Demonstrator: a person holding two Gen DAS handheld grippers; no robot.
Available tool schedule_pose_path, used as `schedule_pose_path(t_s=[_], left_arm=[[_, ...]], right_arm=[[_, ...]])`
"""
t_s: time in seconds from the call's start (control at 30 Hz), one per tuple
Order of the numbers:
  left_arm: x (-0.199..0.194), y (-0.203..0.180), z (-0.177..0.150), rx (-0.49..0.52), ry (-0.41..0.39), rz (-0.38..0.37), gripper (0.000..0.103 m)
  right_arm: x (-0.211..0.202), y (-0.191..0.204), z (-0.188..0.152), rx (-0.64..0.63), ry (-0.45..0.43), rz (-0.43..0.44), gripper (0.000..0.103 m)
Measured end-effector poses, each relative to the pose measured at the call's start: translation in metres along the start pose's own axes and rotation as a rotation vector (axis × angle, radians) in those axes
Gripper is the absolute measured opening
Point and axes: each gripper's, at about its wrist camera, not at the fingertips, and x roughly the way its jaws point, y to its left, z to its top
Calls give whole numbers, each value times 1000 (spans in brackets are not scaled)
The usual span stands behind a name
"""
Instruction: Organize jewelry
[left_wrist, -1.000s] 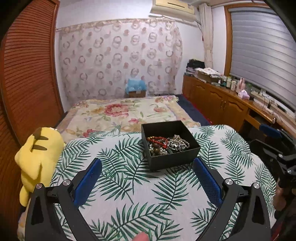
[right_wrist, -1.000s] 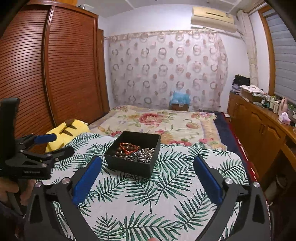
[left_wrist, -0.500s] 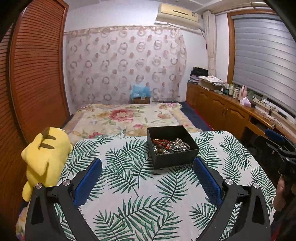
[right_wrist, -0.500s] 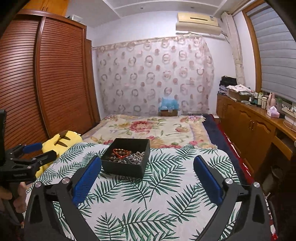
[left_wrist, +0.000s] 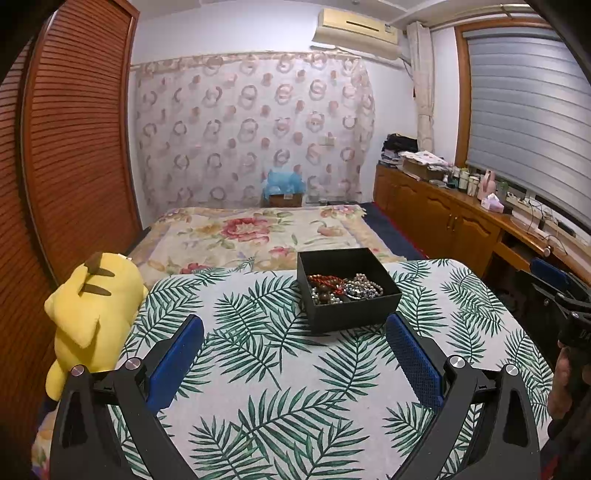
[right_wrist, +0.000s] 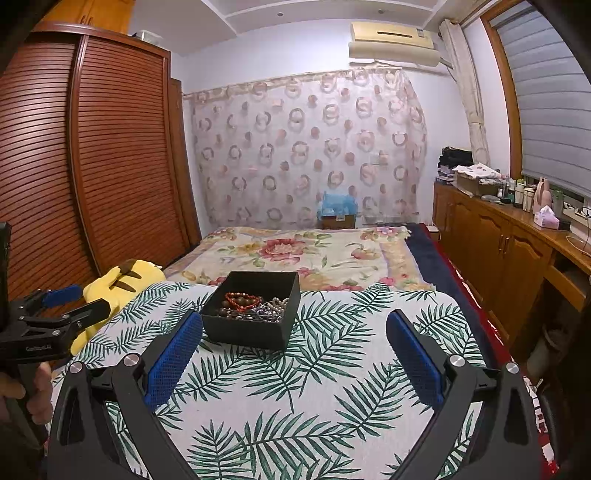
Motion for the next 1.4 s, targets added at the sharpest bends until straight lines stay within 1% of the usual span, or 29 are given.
schedule_pose_path(t_s=[1.2,1.4], left_arm=[[0,-5,-3,6,5,-6,95],[-3,-9,-3,19,-3,5,95]], right_arm=[[2,5,-4,1,1,5,100],[1,5,-3,1,1,5,100]])
